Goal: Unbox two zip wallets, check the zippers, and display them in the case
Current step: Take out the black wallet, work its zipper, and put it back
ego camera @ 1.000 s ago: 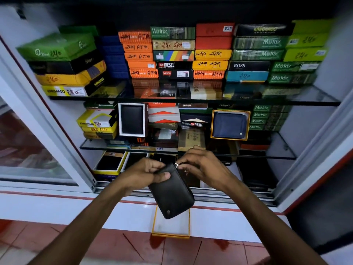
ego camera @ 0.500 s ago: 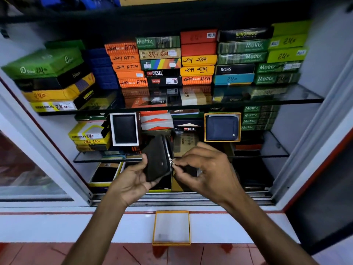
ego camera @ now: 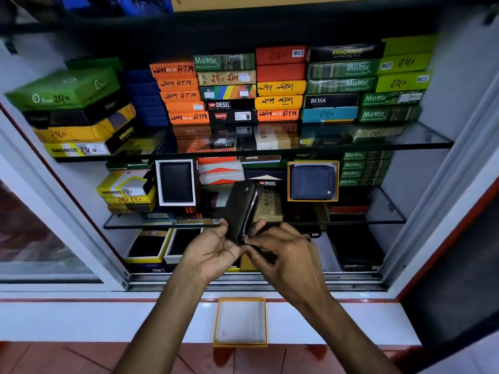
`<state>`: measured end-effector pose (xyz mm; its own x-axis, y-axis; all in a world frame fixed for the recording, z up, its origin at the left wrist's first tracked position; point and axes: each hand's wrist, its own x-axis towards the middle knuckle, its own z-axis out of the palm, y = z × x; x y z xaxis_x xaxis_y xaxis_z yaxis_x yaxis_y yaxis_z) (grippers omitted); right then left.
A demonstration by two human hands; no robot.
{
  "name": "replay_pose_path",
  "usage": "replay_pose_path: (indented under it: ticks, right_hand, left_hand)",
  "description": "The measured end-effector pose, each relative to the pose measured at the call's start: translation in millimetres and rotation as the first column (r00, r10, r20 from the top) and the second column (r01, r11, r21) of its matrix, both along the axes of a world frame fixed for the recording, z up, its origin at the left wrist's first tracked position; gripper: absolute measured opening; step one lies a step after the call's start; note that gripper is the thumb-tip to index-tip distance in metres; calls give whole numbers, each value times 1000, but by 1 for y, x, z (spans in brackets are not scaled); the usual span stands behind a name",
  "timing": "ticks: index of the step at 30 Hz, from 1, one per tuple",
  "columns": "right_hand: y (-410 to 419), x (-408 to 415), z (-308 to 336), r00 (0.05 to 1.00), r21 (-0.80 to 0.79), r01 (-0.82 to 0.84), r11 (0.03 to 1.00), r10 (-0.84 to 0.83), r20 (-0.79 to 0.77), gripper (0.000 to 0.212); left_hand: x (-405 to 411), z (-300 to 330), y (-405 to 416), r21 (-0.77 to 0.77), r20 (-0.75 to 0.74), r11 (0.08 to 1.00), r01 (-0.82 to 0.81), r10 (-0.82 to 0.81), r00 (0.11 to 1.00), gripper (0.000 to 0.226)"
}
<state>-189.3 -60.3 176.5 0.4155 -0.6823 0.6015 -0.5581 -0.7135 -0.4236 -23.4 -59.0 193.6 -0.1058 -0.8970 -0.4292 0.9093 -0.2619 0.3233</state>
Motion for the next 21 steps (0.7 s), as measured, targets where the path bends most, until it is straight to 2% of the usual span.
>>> replay_pose_path:
  ticks: [6,12,15,18,21]
  right_hand:
    - [-6,-7,2,993,-56,116,992,-115,20,17]
    - [-27,-28,20,964,-24,221,975,-215,154,12]
    - [-38,-37,26,974,43,123,991,-129,184,9]
    - [-50,-36,30,980,111,-14,994,-9,201,7]
    - [-67,-32,39,962,243,-199,950,142,234,8]
  left_hand:
    - [-6,-11,3,8,98,995,-102,100,990,28]
    - [12,-23,19,-110,378,994,13,29,925,35]
    - [28,-22,26,-139,490,979,147,-61,870,43]
    - [38,-14,28,-126,592,943,307,-176,786,39]
    - [39,-3,27,-117,648,881,458,-282,708,40]
